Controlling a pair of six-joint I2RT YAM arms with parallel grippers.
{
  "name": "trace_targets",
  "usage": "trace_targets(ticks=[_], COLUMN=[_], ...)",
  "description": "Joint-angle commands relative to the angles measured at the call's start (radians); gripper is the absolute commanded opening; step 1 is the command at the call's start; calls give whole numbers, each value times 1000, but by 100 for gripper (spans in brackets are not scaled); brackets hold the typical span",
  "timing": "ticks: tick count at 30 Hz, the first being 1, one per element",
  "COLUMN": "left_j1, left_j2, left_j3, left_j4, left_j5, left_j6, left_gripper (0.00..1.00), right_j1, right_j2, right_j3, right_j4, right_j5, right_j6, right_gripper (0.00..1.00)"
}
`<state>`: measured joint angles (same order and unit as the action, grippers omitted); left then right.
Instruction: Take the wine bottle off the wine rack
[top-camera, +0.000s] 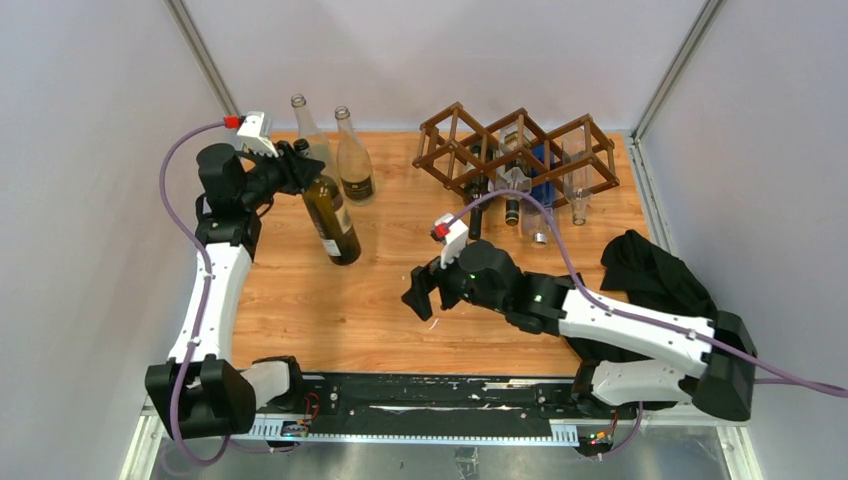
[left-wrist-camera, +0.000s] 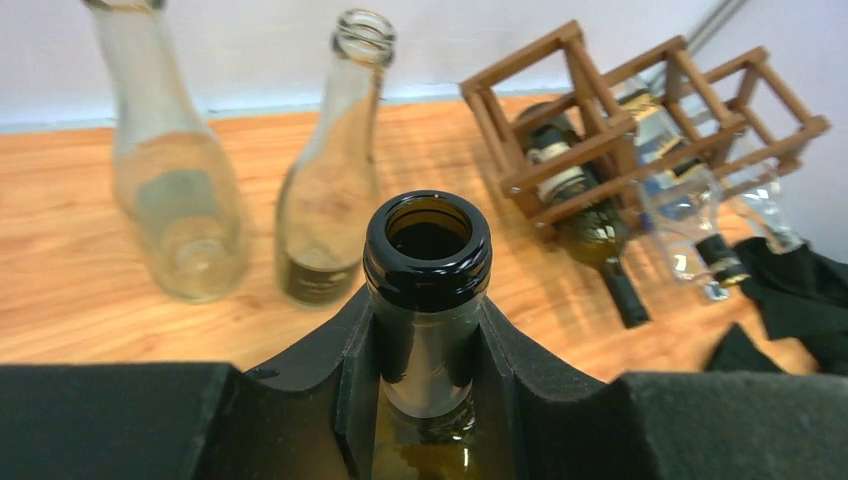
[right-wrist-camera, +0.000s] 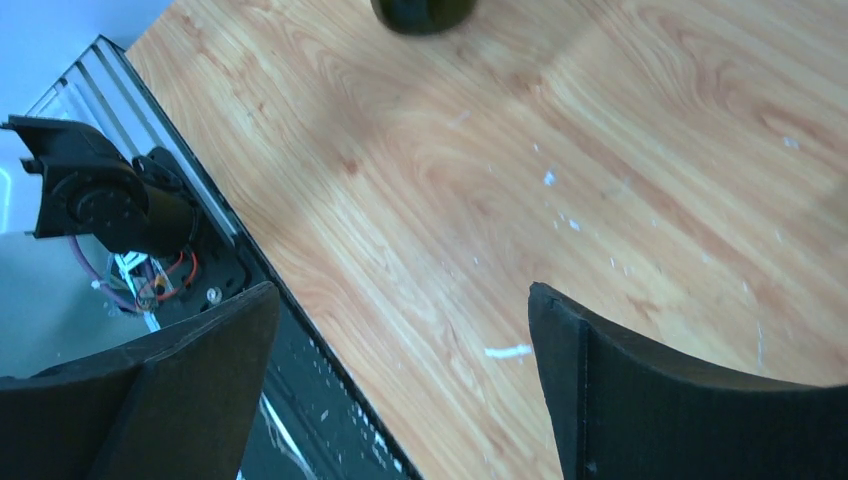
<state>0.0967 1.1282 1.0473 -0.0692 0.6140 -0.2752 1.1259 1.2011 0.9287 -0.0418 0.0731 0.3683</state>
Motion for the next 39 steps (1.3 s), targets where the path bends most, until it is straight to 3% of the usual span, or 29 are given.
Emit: trace_targets(ticks=[1,7,11,16,23,30,39], left_j1=[29,59,62,67,66,67,67], left_j2=[15,39,85,145,232,307,331], left_j3=[35,-62,-74,-93,-88,-99,-199], left_j4=[168,396,424,528,662,802,951], left_j5=[-28,-47,-100,-83,-61,-51,-31], left_j6=[109,163,248,250,269,257,265], left_gripper=[0,0,0,0,0,0,3], right_j1=[11,-7,-41,-110,-384,-614,-738], right_j2=[-146,-297,-356,-379,-310,-94,205], right_j3=[-69,5,63,115,119,184,331], right_j4=[-165,-570,-793,-913,-743,-547,-434], right_j5=[88,239,266,296,159,35,-48], right_j6=[91,174,247,285,247,207,177], right_gripper=[98,99,99,98,97,95,94])
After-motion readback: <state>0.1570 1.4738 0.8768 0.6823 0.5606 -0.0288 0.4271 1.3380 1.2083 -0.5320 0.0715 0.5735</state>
